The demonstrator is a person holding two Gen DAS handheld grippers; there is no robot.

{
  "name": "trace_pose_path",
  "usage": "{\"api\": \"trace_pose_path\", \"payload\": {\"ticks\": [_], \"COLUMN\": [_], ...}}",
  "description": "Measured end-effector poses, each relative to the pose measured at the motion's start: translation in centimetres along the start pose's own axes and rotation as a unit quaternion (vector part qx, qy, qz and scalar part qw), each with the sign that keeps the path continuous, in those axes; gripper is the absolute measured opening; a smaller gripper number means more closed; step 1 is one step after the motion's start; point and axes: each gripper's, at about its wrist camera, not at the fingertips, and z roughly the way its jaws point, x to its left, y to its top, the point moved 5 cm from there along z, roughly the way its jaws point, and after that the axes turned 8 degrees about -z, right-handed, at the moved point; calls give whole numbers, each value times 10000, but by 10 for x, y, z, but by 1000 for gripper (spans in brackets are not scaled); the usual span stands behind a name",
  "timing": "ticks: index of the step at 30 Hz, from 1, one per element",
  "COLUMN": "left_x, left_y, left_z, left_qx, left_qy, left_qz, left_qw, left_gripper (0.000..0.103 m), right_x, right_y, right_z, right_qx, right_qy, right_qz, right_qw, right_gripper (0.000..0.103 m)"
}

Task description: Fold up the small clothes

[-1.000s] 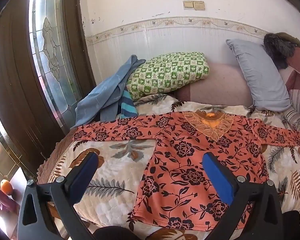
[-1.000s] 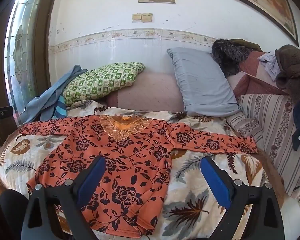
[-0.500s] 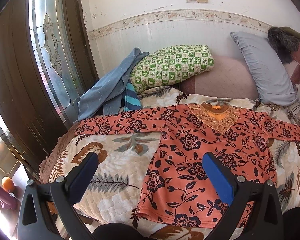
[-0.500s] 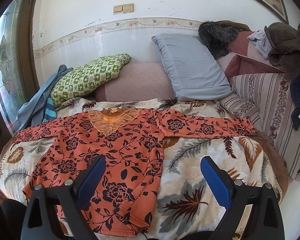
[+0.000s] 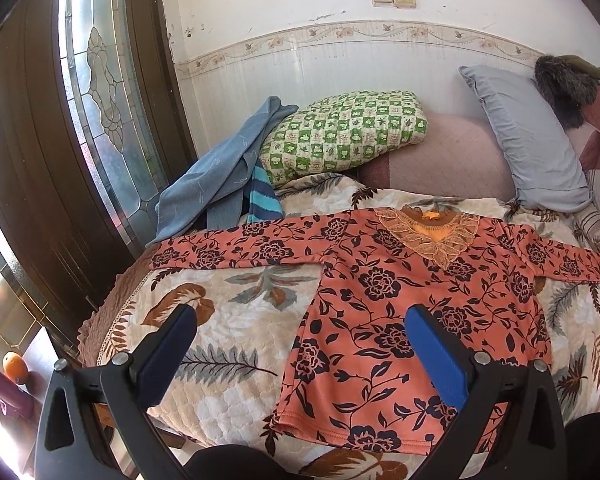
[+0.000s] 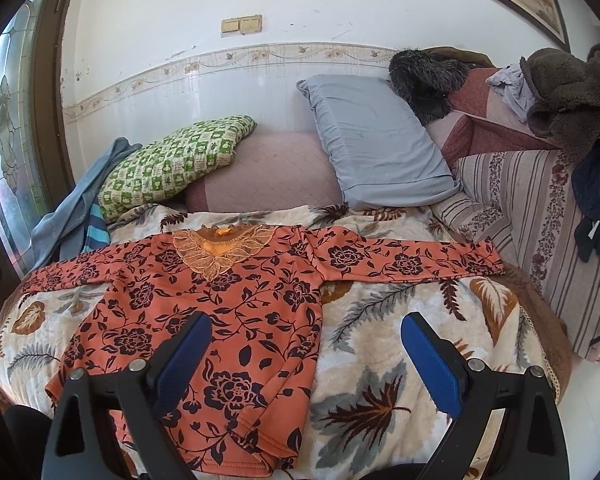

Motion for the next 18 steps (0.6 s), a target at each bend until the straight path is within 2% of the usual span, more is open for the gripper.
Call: {"api": "trace_pose_path", "payload": {"ticks": [18], "left_x": [0], "left_y": [-2], "left_z": [-1], "left_qx": [9], "left_qy": [-7], "left_qz": [2], "left_qw": [10000], "left_gripper": [103], "right_x": [0], "right_y": [0], "right_z": [-1], "right_qx": [16], "right_qy": [6], "right_qz": [44], "right_qw": [10000], "right_gripper": [97]}}
